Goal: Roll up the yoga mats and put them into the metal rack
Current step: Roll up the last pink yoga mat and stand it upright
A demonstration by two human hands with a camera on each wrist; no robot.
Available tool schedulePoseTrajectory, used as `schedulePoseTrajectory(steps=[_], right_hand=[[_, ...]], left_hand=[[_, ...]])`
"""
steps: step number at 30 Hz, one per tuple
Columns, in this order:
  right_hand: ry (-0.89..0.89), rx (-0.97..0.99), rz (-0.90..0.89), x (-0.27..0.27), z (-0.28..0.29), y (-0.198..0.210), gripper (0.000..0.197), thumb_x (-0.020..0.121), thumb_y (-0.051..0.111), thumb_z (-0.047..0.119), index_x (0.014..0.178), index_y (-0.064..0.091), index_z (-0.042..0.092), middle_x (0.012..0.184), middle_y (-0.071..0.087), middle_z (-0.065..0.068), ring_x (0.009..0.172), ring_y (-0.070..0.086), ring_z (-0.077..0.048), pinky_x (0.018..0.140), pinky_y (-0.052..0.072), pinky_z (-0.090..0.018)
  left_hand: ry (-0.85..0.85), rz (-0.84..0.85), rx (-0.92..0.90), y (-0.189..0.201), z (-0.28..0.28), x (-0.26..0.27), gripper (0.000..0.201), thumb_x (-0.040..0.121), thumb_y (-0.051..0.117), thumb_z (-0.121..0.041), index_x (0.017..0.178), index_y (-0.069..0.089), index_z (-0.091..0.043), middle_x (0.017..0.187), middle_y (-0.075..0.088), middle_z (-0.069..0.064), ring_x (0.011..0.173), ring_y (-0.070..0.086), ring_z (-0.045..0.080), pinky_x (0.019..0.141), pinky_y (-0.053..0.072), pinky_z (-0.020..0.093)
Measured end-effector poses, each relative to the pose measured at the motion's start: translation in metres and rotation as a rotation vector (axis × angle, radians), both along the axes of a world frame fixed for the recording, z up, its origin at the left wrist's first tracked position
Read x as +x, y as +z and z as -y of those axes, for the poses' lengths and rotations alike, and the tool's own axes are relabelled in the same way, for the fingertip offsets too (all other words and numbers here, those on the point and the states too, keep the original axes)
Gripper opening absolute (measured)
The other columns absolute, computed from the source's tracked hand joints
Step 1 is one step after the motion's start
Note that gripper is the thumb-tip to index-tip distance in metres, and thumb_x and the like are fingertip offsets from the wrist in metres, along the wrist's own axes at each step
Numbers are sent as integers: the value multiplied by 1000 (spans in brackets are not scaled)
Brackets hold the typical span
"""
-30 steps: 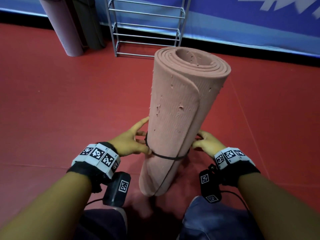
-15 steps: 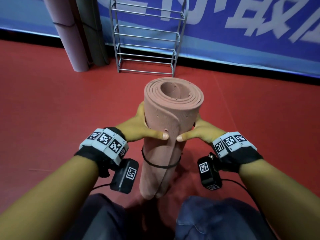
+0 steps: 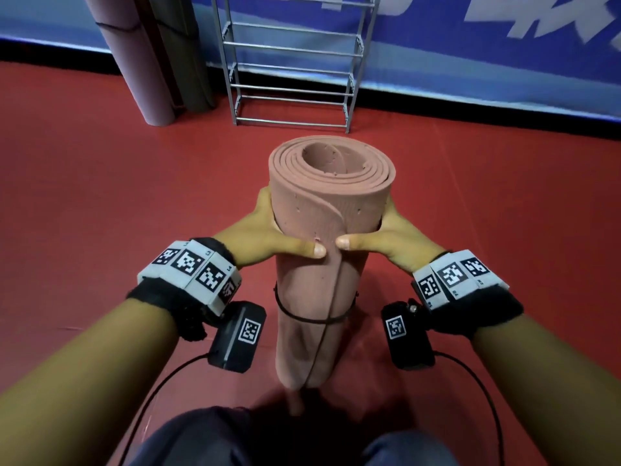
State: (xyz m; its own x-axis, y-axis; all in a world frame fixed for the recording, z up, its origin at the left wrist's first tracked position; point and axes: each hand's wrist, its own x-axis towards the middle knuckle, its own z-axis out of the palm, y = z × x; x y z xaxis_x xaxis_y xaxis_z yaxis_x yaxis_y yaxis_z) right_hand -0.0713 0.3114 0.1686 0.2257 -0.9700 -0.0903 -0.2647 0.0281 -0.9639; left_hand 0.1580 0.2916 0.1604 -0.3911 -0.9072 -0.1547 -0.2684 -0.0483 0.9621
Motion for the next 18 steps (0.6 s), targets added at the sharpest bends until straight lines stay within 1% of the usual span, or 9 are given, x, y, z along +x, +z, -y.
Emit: schedulePoseTrajectory(steps=[3, 6, 8, 10, 12, 14, 15, 16, 18], right_hand=[[-24, 48, -6, -1, 16, 2, 124, 43, 86, 38, 148, 23, 20, 138, 49, 10, 125, 50, -1, 104, 42, -21], [-14, 105, -62, -3, 22, 16, 127, 40, 88, 40, 147, 23, 22, 134, 48, 19, 121, 46, 9, 100, 39, -15], [-15, 110, -60, -6, 25, 33, 120, 43, 91, 31, 143, 25, 22, 131, 46, 22, 115, 45, 18, 96, 38, -8], [-20, 111, -31, -8, 33, 62, 113, 49, 89, 17, 141, 24, 21, 128, 44, 23, 108, 43, 25, 90, 36, -1], [-20, 108, -37, -8, 43, 98, 115, 50, 87, 16, 144, 22, 18, 133, 45, 17, 113, 44, 21, 94, 36, -2], [-1, 90, -78, -8, 52, 142, 121, 48, 89, 22, 147, 20, 14, 143, 43, 6, 128, 44, 4, 103, 36, -10], [16, 74, -96, -7, 55, 166, 124, 47, 91, 25, 148, 20, 14, 145, 42, 3, 132, 42, -2, 107, 35, -15], [37, 63, -108, -7, 57, 190, 127, 46, 92, 28, 149, 19, 14, 147, 41, 2, 134, 41, -5, 109, 35, -18], [47, 65, -120, -6, 62, 236, 129, 48, 94, 24, 150, 16, 14, 147, 38, 3, 134, 39, -6, 108, 34, -16]], left_hand=[[-8, 12, 49, 5, 17, -3, 145, 30, 95, -50, 146, 10, -32, 149, 26, -8, 136, 35, 8, 112, 38, 42], [-27, 25, 59, 22, 23, -7, 141, 33, 93, -41, 142, 5, -31, 148, 22, -9, 135, 31, 4, 114, 32, 33], [-44, 14, 48, 41, 26, -10, 137, 35, 92, -40, 139, 3, -33, 148, 20, -10, 135, 30, 2, 113, 31, 28], [-43, -4, 38, 68, 35, -11, 137, 35, 92, -40, 138, 1, -34, 150, 18, -8, 138, 29, 3, 112, 30, 25], [-49, -9, 23, 102, 45, -11, 140, 36, 92, -40, 141, -1, -32, 151, 17, -7, 138, 28, 3, 112, 30, 24], [-68, -1, 3, 142, 54, -10, 143, 37, 93, -43, 143, -2, -30, 152, 17, -8, 139, 28, 3, 114, 31, 29], [-77, -5, -9, 164, 57, -9, 144, 38, 94, -45, 144, -3, -32, 153, 16, -8, 140, 28, 4, 115, 32, 32], [-82, -15, -14, 185, 59, -9, 143, 39, 94, -45, 143, -4, -34, 153, 15, -8, 140, 28, 4, 115, 32, 33], [-66, -44, -4, 229, 61, -9, 138, 40, 92, -44, 140, -4, -37, 154, 15, -8, 140, 27, 4, 112, 33, 28]])
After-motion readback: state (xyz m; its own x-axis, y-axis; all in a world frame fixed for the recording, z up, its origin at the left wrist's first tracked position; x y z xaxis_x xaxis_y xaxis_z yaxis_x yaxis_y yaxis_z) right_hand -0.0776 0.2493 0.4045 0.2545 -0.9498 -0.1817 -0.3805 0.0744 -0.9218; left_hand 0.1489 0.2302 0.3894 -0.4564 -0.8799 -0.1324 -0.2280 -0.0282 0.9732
